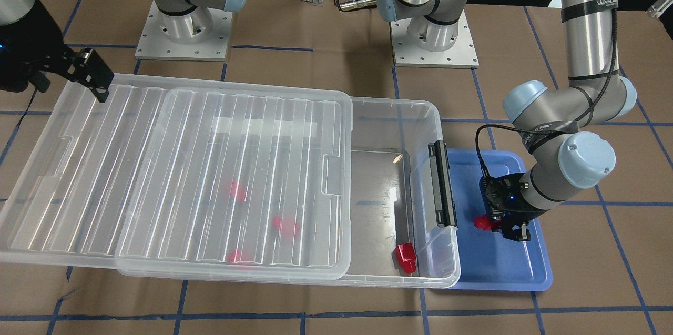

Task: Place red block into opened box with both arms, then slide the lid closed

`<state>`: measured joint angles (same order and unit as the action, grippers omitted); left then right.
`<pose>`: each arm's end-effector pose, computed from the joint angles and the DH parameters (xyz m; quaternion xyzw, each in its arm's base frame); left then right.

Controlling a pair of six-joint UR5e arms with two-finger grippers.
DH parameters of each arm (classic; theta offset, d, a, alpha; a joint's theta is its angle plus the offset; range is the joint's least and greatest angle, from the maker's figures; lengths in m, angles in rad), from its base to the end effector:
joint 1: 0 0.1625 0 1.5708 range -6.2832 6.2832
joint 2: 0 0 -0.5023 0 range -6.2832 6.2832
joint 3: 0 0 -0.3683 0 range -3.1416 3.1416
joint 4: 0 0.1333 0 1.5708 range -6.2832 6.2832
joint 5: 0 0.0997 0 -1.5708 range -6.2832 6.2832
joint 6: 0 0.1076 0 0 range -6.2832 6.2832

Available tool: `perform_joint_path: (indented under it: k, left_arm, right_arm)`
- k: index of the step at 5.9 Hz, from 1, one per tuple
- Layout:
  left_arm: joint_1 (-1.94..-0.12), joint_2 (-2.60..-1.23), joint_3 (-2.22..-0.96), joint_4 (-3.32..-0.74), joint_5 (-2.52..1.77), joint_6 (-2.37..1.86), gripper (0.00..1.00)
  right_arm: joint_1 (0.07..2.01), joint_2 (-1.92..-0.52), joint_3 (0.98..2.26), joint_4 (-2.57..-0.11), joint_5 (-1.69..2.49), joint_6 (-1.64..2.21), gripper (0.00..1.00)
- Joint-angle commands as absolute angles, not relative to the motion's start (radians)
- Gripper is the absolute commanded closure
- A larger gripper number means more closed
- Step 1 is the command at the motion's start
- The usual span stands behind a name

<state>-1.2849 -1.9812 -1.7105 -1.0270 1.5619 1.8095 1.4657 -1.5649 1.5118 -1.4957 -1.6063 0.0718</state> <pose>0.0442 -0.6264 0.3223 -0.6902 -0.7236 0.0023 0.0050 0.0797 -0.4791 0.5746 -0.0881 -0.9959 -0.0113 0.0176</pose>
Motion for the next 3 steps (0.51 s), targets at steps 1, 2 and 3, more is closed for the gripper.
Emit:
perform_joint_path:
  k: [1,2,3]
  left_arm:
    - [-1.305,-1.849,-1.610,-1.295,1.560,1.746,1.00]
    - [-1.340,-1.804,-1.556,-1.387,1.531,1.676,1.00]
    - [-1.444,-1.798,-1.533,-1.405,1.520,1.590,1.00]
  right_arm:
    - [1.560,-1.557,1.467,-1.486,-1.562,0.147,0.00]
    - [1.563,-1.554,1.462,-1.474,-1.560,0.147,0.00]
    - [1.568,-1.554,1.462,-1.470,-1.557,0.147,0.00]
